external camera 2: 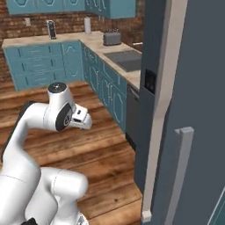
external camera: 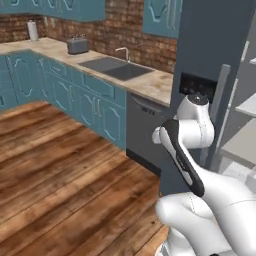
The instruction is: Pick the peach and mango from the fridge and place them on the plate next to the blender to make a fruit smoothie.
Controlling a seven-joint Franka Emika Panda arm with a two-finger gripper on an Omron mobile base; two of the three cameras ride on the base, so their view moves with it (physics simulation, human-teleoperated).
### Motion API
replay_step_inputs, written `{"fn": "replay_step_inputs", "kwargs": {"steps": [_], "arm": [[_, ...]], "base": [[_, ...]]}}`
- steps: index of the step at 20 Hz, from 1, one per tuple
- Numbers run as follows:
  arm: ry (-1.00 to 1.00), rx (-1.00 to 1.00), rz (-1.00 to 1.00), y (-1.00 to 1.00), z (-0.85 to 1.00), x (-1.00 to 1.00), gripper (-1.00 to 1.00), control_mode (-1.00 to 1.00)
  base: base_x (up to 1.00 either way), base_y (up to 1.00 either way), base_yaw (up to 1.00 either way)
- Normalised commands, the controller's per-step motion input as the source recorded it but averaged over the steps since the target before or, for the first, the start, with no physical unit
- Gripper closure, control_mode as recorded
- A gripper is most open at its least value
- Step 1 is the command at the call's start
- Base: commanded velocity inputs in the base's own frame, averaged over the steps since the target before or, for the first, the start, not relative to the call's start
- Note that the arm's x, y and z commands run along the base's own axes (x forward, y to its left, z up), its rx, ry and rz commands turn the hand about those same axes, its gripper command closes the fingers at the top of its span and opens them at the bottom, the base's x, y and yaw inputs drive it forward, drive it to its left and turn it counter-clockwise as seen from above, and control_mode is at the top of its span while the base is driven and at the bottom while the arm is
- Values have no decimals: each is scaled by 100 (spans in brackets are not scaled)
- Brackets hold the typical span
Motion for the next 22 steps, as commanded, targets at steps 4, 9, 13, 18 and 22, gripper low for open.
{"fn": "replay_step_inputs", "kwargs": {"steps": [4, 9, 13, 18, 22], "arm": [[0, 0, 0, 0, 0, 0, -100, 100], [0, 0, 0, 0, 0, 0, -100, 100], [0, 0, 0, 0, 0, 0, -100, 100], [0, 0, 0, 0, 0, 0, -100, 100], [0, 0, 0, 0, 0, 0, -100, 100]], "base": [[100, 40, -32], [96, 32, -35], [31, 26, -76], [0, 14, -91], [1, 1, -88]]}}
